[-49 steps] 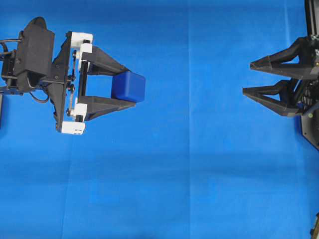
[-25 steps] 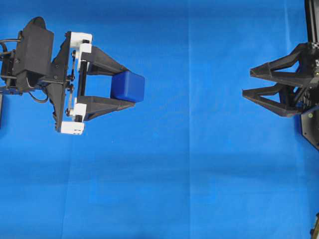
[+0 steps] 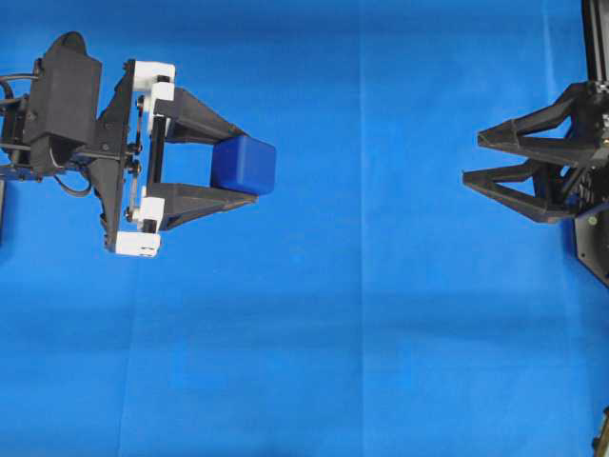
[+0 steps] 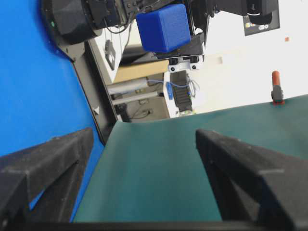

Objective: Handover the blue block to the right arm after grasping it with the left arm, then place it in the designated position.
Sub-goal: 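Move the open right gripper toward the cube held by the left gripper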

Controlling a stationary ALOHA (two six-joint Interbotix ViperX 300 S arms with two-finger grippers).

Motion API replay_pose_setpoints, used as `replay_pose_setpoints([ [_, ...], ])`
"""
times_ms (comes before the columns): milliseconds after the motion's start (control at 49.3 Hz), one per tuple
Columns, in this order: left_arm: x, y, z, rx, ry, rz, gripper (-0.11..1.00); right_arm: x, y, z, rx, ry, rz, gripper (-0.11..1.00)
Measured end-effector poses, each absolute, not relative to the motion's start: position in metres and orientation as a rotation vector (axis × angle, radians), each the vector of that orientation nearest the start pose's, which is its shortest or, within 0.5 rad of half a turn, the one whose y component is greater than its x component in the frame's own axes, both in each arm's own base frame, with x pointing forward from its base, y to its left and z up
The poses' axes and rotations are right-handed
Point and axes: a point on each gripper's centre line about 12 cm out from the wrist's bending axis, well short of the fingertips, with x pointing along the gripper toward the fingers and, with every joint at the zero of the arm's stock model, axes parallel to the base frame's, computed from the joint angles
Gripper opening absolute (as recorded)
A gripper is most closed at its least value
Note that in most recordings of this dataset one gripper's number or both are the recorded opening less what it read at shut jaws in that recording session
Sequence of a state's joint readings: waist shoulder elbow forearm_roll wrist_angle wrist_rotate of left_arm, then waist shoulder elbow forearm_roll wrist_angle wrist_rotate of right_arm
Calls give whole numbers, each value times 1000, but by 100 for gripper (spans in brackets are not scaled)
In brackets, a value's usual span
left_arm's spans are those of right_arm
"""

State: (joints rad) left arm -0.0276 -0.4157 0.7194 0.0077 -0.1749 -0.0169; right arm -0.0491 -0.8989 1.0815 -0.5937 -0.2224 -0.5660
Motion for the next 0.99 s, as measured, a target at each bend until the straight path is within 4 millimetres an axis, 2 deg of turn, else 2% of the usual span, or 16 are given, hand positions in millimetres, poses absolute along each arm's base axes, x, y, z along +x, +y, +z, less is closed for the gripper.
replay_pose_setpoints([
  [730,336,-9,321,-8,129,-29,49,216,4,305,-1149,-40,68,93],
  [994,336,-9,321,-8,129,-27,49,235,3,310,-1152,-22,83,93],
])
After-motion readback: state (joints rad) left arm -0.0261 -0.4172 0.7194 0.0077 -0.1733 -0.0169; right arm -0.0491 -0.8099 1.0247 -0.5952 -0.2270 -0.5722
